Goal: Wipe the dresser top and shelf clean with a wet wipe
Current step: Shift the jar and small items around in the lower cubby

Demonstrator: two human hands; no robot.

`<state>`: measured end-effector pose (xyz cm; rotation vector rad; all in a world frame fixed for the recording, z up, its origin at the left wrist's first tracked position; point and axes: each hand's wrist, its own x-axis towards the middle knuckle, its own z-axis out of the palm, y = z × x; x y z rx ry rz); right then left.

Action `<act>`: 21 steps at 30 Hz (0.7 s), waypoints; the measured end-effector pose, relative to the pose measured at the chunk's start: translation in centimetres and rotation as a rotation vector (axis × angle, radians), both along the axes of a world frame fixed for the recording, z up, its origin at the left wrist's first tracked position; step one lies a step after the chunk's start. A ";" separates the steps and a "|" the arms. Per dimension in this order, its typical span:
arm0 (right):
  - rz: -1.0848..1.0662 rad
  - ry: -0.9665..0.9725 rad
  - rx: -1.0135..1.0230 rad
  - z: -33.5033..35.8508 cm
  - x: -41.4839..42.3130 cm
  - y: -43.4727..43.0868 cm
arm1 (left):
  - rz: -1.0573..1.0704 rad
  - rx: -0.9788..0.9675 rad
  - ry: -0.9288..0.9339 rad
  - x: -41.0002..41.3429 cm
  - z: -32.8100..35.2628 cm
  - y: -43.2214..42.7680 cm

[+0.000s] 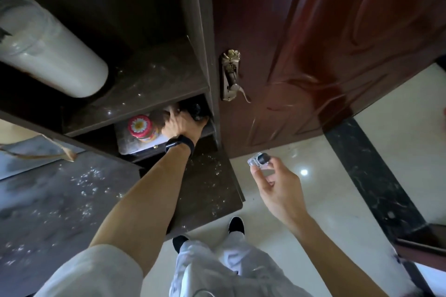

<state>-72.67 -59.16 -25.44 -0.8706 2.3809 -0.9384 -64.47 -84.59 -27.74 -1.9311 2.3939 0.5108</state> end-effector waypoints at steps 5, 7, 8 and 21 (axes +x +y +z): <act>0.049 -0.032 0.025 -0.2 0.4 -1.0 | -0.031 -0.053 -0.017 0.2 0.0 1.0; 0.084 -0.037 0.048 -0.2 0.5 -1.4 | -0.046 -0.133 0.059 1.0 -0.2 2.3; 0.101 -0.040 0.056 -0.2 0.5 -1.6 | -0.094 -0.197 0.077 1.5 -0.5 3.1; 0.164 -0.063 0.019 0.0 0.1 -2.3 | -0.317 -0.105 -0.089 0.5 -1.4 3.1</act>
